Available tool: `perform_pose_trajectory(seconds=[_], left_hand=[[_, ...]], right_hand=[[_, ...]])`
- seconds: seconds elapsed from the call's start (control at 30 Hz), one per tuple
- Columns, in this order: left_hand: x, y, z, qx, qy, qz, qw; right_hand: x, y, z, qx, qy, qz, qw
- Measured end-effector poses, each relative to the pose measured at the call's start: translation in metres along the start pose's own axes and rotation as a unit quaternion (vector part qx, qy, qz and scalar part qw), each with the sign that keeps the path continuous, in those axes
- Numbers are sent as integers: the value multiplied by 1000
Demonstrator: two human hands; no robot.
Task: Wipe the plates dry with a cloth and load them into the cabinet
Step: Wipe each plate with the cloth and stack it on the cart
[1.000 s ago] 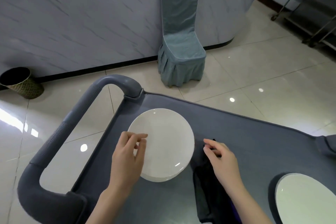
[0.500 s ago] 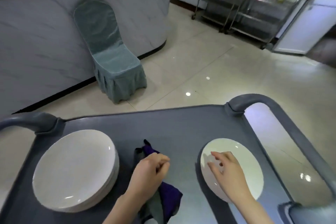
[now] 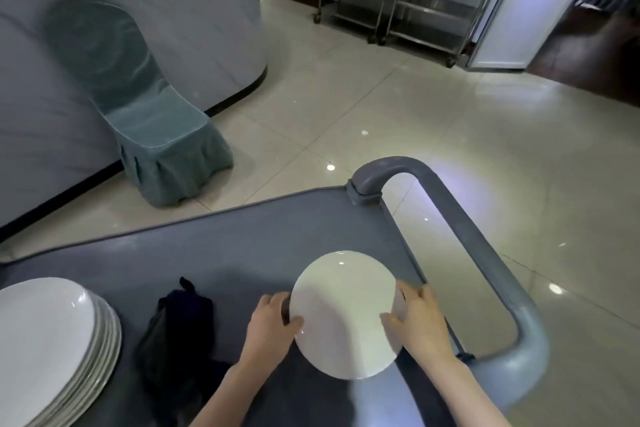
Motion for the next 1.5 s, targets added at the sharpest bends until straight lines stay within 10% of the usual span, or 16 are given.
perform_pose_trajectory(seconds=[0.47,0.87,1.07,1.23,1.5], left_hand=[[4,-18,-16,-94,-134,-46,985],[56,-60,-85,-133,-287,-62,947],[105,-59,-128,-283,-69,-108,951],[121,-22,-134,-230,74,-141,960],[132,2,-145,-184,-50,-123,974]], right_hand=[[-2,13,-2,13,162,-20,987],[70,2,60,25,486,32,873],[86,-7,76,42,459,51,886],[94,-17,84,61,475,74,875],[95,-19,91,51,484,92,869]])
Point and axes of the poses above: each hand's wrist, its own y-axis towards the middle knuckle, its own z-axis out of the palm, x = y × z, the point moved 6 cm from there along y, towards the middle knuckle, and after that the axes turned 6 degrees about y, right-handed, at the moved point
